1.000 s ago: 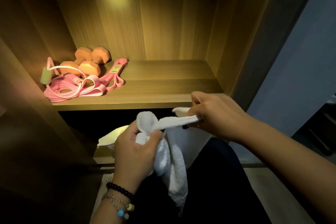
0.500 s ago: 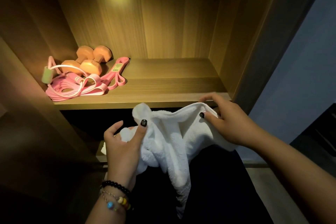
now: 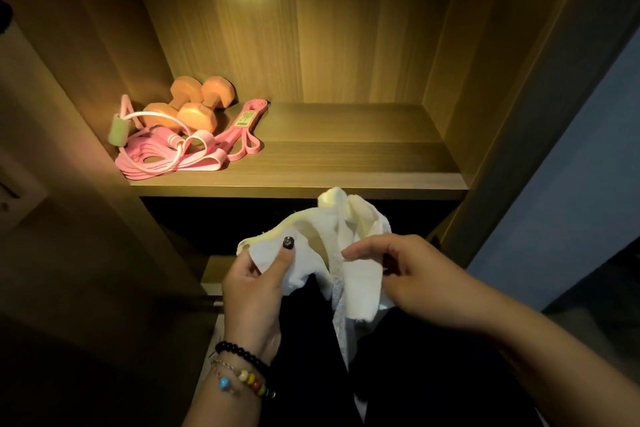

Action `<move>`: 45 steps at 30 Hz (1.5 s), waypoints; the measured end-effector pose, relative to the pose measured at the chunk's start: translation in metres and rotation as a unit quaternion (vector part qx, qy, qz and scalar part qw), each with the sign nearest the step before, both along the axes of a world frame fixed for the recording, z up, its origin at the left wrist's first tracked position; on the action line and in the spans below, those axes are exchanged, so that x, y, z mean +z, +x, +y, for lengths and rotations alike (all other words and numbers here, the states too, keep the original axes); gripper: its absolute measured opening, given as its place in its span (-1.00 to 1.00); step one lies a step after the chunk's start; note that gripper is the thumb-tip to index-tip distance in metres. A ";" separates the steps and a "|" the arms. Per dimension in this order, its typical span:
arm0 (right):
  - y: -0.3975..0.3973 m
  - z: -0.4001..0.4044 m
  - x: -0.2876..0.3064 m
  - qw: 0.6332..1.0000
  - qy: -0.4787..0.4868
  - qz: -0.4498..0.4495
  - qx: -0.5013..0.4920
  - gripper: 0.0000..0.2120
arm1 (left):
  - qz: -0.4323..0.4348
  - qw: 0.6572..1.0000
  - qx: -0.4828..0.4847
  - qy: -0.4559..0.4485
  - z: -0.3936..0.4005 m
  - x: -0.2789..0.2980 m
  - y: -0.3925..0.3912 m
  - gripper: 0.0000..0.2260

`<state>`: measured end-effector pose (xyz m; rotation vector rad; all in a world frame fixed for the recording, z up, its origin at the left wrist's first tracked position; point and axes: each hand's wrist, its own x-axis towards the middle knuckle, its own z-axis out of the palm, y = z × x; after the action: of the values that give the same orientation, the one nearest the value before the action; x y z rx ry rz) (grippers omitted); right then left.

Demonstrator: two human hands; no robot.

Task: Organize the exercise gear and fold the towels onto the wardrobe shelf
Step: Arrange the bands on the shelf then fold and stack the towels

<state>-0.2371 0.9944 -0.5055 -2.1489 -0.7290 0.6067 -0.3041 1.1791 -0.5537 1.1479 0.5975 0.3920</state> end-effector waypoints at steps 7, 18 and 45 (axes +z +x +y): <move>0.002 0.009 -0.003 0.971 -0.035 -0.238 -0.004 -0.89 | -0.027 0.997 -0.071 0.030 -0.004 0.003 -0.003 -0.68; 0.009 0.032 0.004 0.968 0.050 -0.246 0.016 -0.79 | -0.064 0.977 -0.167 0.116 -0.013 0.007 -0.009 -0.77; 0.057 0.028 0.025 0.966 0.136 -0.216 -0.038 -0.81 | -0.120 0.985 -0.108 0.059 0.006 0.083 0.063 -0.83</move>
<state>-0.1798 1.0221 -0.4808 -2.0538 -0.8970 -0.0132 -0.2406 1.1852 -0.4709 1.2424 0.2372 0.3751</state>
